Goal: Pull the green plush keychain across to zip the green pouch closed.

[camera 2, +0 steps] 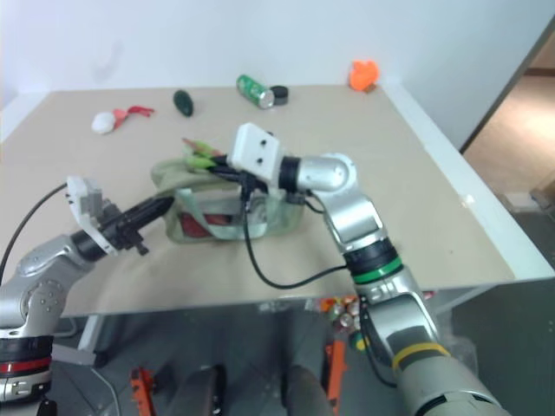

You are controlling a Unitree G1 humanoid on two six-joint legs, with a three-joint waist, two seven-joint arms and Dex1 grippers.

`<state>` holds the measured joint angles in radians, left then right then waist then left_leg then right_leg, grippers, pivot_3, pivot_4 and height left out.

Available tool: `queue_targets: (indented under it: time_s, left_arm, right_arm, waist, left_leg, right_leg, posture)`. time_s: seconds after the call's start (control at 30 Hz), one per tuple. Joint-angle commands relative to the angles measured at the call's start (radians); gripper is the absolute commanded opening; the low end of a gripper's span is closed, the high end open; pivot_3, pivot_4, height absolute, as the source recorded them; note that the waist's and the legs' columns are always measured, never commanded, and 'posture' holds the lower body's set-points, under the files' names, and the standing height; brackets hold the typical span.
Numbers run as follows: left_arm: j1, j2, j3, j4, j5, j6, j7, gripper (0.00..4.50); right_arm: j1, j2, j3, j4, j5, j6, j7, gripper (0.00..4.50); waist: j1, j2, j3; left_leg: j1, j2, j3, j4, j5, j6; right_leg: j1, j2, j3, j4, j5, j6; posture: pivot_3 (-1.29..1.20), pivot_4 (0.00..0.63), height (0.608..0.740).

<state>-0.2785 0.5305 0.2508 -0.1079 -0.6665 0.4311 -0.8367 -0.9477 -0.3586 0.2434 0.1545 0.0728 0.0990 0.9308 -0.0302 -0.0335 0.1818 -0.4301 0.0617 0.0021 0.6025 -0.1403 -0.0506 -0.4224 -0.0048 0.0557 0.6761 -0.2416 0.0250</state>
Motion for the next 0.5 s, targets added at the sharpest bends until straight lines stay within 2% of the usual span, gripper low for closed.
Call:
queue_targets:
  time_s: [0.03, 0.33, 0.5]
  left_arm:
    - [0.008, -0.003, -0.032, 0.026, 0.020, 0.012, -0.006, 0.00]
    - [0.003, -0.001, -0.043, 0.038, 0.018, 0.013, -0.021, 0.00]
    - [-0.002, 0.003, -0.043, 0.047, 0.018, 0.016, -0.031, 0.00]
  right_arm:
    - [-0.048, -0.083, -0.083, 0.020, -0.024, -0.029, -0.031, 0.04]
    - [0.016, -0.420, -0.095, -0.005, -0.187, -0.101, -0.010, 0.04]
    - [0.064, -0.553, -0.064, -0.048, -0.286, -0.123, 0.007, 0.04]
  waist:
    - [0.001, 0.000, 0.000]
    - [0.011, 0.000, 0.000]
    - [0.009, 0.001, 0.000]
  left_leg:
    - [0.000, 0.000, 0.000, 0.000, 0.000, 0.000]
    - [-0.002, 0.000, 0.000, -0.003, -0.001, 0.001]
    - [-0.003, -0.001, 0.003, -0.003, -0.004, 0.002]
  right_leg:
    - [0.000, 0.000, 0.000, 0.000, 0.000, 0.000]
    - [0.000, -0.001, 0.000, -0.009, 0.000, 0.001]
    - [0.000, -0.002, 0.001, -0.010, 0.000, 0.002]
  posture:
    - [0.00, 0.150, 0.740]
    - [0.00, 0.150, 0.740]
    - [0.00, 0.150, 0.740]
